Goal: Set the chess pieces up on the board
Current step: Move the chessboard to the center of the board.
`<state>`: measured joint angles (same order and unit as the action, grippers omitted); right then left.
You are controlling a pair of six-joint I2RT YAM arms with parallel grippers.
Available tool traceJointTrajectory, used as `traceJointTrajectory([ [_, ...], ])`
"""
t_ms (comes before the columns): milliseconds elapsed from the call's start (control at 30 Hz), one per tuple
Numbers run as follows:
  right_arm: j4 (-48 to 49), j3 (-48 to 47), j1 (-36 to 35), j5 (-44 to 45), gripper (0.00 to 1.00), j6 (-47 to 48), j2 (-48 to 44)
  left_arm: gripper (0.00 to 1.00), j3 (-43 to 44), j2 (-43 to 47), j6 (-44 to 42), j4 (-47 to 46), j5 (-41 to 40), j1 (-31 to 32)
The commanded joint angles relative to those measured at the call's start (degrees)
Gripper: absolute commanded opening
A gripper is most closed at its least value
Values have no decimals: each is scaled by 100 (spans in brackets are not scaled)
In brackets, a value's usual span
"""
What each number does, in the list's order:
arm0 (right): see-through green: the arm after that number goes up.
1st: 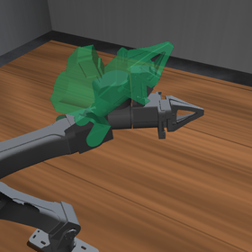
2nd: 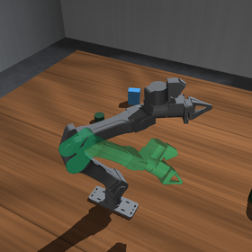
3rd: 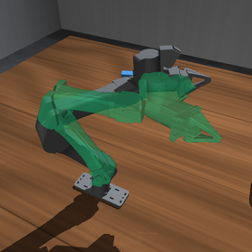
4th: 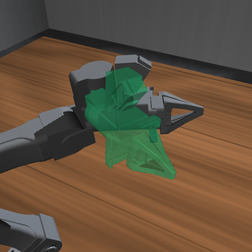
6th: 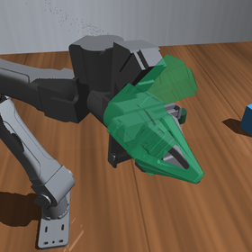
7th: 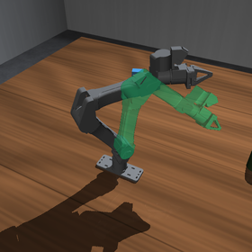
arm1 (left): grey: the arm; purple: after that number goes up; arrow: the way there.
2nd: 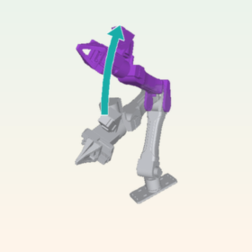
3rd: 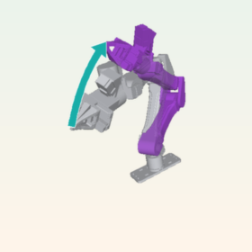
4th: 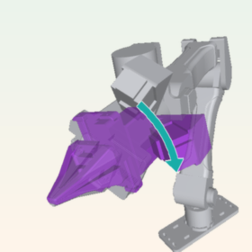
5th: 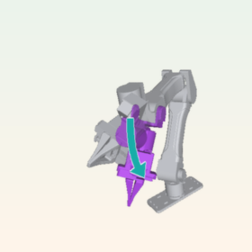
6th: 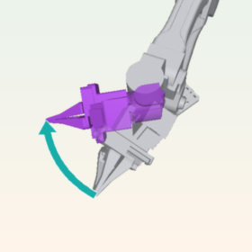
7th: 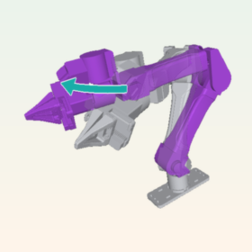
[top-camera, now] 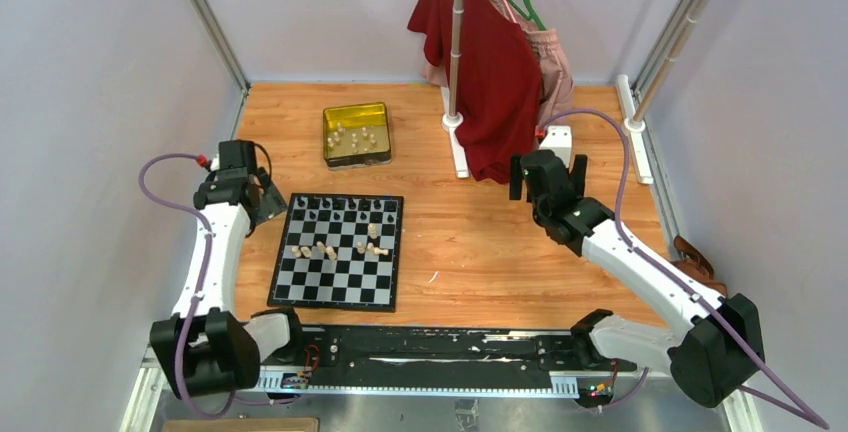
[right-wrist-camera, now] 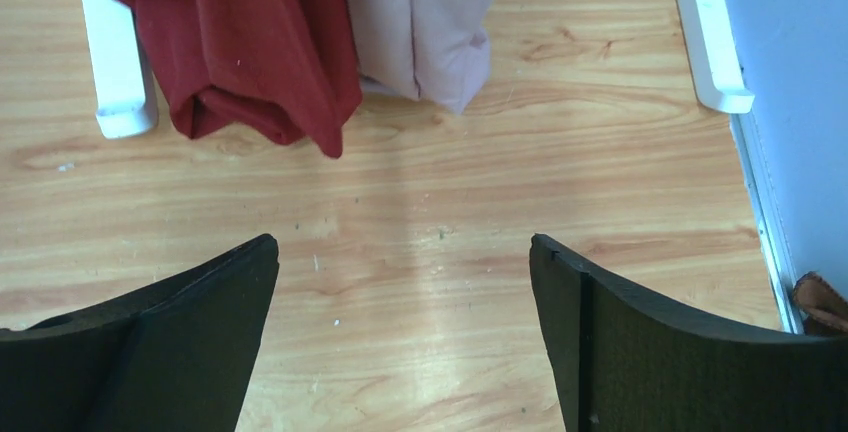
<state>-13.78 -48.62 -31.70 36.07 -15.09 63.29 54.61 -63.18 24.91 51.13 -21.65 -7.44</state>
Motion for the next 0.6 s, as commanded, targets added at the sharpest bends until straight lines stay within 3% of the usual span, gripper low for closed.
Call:
traceJointTrajectory([
  [0, -38, 283, -245, 374, 98, -350, -27, 92, 122, -230, 44, -53, 729, -661],
  [167, 281, 546, -296, 200, 85, -425, -133, 76, -485, -72, 594, -687, 1205, -1159],
  [367, 1318, 1215, -304, -490, 45, 3, -633, 50, -1045, -182, 1259, -1245, 1254, -1341],
  [567, 1215, 1076, -308, -706, 35, 34, -389, 37, -1412, -509, 1692, -1793, 1348, -1398],
])
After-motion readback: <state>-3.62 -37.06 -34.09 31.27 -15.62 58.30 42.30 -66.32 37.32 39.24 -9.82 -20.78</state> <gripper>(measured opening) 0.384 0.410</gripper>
